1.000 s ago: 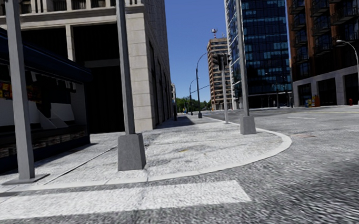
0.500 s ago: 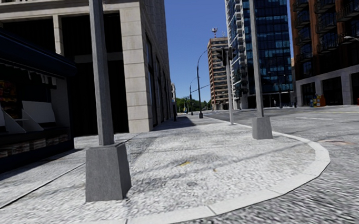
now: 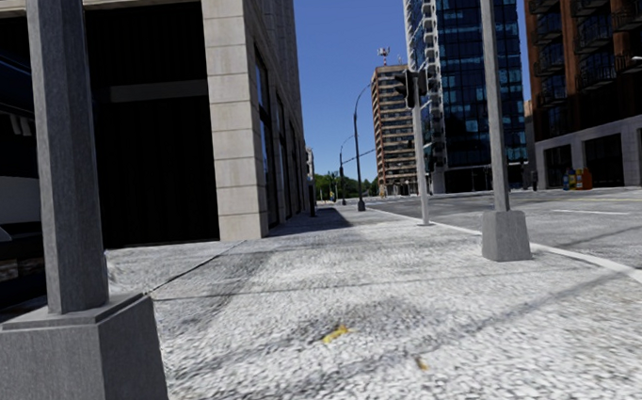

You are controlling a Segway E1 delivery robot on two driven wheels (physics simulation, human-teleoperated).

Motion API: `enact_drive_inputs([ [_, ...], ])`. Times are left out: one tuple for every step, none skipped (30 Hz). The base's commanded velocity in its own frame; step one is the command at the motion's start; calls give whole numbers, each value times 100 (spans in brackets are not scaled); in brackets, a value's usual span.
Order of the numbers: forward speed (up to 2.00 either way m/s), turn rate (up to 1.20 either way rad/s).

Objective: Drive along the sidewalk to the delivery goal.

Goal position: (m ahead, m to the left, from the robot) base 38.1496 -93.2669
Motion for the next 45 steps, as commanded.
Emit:
enact_drive_inputs([
  [128,0],
  [125,0],
  [124,0],
  [124,0],
  [124,0],
  [124,0],
  [124,0],
  [124,0],
  [124,0],
  [124,0],
  [124,0],
  [124,0],
  [124,0],
  [124,0],
  [124,0],
  [124,0],
  [124,0],
  [124,0],
  [124,0],
  [125,0],
  [125,0],
  [125,0],
  [125,0],
  [125,0],
  [126,0],
  [126,0],
  [126,0],
  [126,0],
  [126,0],
  [126,0],
  [126,0],
  [126,0],
  [126,0],
  [126,0],
  [126,0],
  [126,0],
  [126,0],
  [126,0],
  [126,0],
  [126,0],
  [126,0],
  [200,0],
  [200,0],
  [200,0],
  [200,0],
])
